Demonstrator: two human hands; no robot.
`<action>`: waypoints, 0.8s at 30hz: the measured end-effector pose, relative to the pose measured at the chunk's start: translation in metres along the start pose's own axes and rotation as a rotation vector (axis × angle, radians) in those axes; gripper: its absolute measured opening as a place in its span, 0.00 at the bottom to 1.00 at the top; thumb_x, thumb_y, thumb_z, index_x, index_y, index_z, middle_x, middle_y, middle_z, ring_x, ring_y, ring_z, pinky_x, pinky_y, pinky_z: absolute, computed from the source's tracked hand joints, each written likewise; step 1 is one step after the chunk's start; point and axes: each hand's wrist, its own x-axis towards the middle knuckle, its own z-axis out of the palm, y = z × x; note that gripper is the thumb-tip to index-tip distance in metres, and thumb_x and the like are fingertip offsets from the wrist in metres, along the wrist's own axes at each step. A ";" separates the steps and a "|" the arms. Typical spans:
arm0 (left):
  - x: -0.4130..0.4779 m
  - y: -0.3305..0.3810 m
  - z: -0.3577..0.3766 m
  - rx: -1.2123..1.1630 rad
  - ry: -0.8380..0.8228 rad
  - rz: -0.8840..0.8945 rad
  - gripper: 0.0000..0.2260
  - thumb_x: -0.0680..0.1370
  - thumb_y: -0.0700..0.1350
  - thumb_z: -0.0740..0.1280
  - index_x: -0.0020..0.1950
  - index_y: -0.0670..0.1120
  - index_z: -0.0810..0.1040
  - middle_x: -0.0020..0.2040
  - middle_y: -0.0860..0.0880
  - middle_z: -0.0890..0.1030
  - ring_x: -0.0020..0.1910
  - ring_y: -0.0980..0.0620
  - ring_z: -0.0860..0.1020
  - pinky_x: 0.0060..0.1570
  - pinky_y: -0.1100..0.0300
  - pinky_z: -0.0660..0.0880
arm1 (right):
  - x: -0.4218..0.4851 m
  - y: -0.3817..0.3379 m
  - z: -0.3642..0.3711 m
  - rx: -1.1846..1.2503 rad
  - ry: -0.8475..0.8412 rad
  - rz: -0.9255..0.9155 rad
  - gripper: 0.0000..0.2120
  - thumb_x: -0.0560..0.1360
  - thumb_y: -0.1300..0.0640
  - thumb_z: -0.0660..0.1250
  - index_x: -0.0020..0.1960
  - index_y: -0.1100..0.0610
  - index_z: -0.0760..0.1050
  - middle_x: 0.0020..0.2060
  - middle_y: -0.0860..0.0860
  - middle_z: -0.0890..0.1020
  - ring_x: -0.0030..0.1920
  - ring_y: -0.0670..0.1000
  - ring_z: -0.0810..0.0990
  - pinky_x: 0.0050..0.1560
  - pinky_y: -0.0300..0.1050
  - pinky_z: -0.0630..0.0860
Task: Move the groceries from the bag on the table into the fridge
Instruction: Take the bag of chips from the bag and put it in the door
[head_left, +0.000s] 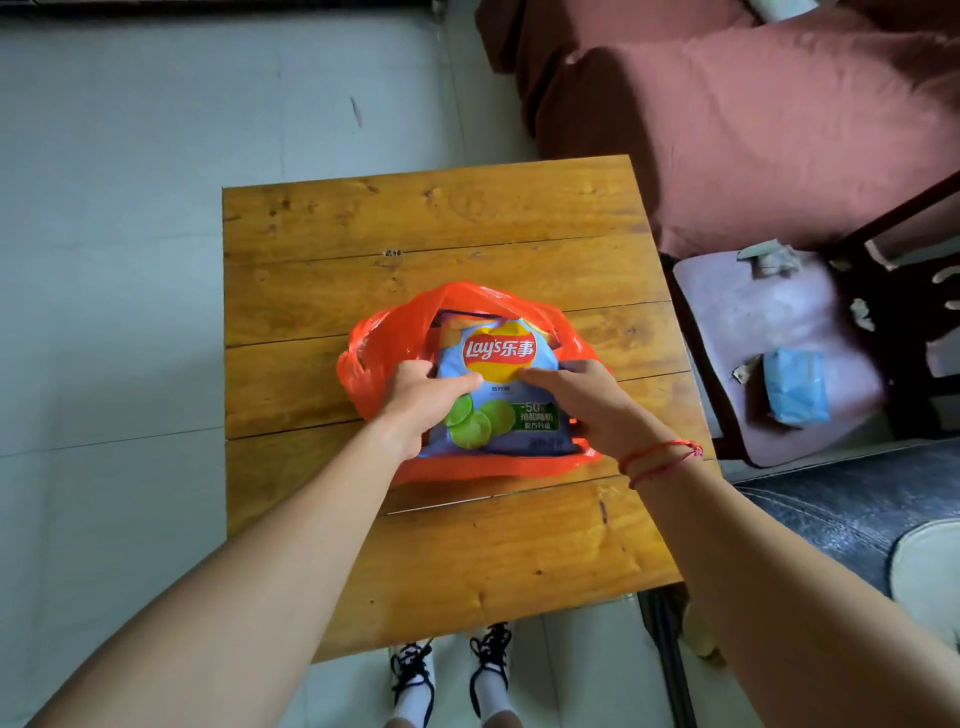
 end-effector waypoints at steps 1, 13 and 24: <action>-0.005 0.004 -0.004 -0.015 0.001 0.002 0.11 0.70 0.46 0.78 0.49 0.43 0.82 0.45 0.46 0.86 0.45 0.47 0.85 0.48 0.52 0.82 | -0.006 -0.004 0.001 0.019 -0.014 0.008 0.07 0.74 0.56 0.74 0.48 0.60 0.82 0.47 0.59 0.86 0.44 0.57 0.85 0.49 0.54 0.81; -0.118 0.062 -0.067 -0.150 0.027 0.180 0.10 0.70 0.45 0.77 0.48 0.44 0.83 0.43 0.45 0.87 0.40 0.47 0.86 0.43 0.51 0.83 | -0.120 -0.067 0.010 0.036 -0.107 -0.189 0.24 0.64 0.47 0.76 0.54 0.61 0.82 0.53 0.63 0.85 0.49 0.61 0.85 0.51 0.58 0.79; -0.294 0.154 -0.135 -0.241 0.015 0.613 0.11 0.69 0.34 0.77 0.47 0.45 0.82 0.41 0.47 0.86 0.37 0.51 0.85 0.35 0.59 0.81 | -0.300 -0.165 -0.016 0.066 -0.166 -0.681 0.14 0.75 0.64 0.73 0.60 0.59 0.80 0.49 0.56 0.86 0.44 0.52 0.85 0.35 0.43 0.81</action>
